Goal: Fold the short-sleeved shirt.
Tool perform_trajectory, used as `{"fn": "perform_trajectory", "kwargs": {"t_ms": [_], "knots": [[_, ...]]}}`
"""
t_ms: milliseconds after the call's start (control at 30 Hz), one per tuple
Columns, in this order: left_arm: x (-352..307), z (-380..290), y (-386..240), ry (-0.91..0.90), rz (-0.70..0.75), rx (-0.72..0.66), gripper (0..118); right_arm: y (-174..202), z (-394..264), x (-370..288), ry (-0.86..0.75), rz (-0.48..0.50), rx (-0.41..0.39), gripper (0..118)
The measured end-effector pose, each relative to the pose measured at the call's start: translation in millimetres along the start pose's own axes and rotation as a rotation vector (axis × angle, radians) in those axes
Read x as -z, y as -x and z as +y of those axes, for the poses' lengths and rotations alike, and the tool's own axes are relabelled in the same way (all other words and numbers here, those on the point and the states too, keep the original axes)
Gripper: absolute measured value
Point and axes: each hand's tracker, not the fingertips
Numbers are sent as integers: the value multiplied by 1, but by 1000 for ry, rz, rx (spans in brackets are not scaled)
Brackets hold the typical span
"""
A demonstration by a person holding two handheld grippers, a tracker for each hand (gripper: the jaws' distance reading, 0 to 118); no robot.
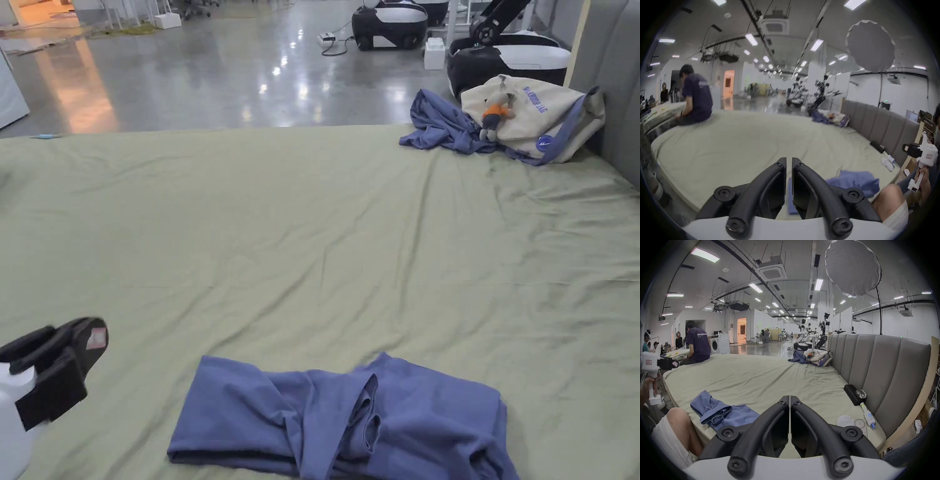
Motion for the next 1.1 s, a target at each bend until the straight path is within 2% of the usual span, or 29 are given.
{"fn": "perform_trajectory", "kwargs": {"t_ms": [67,167,200,267,300,533,700,833,933,1033,1067,1100], "knots": [[18,-5,7,148,-22,-47,10,2,-1,1,8,4,-7,4],[51,-6,18,331,-165,-142,11,5,-1,2,18,11,-12,4],[67,-5,21,375,-235,-177,28,5,-1,2,25,16,-12,4],[94,-8,21,444,-298,-201,111,5,-1,3,27,16,-13,4],[105,-9,21,454,-339,-203,116,5,-1,3,29,18,-14,4],[167,-21,-1,641,-241,-112,116,1,-2,6,43,28,-12,4],[182,-34,-10,727,-304,-155,116,1,-3,9,53,29,-18,4],[189,-40,-19,781,-303,-93,113,3,-6,11,69,32,-21,4],[187,-35,-28,775,-241,-23,83,4,-7,11,80,35,-25,4],[186,-32,-41,796,-215,68,69,4,-8,12,87,37,-27,4],[184,-30,-44,781,-211,107,48,5,-8,13,89,37,-31,4],[182,-29,-44,768,-205,103,48,5,-8,13,91,36,-36,4]]}}
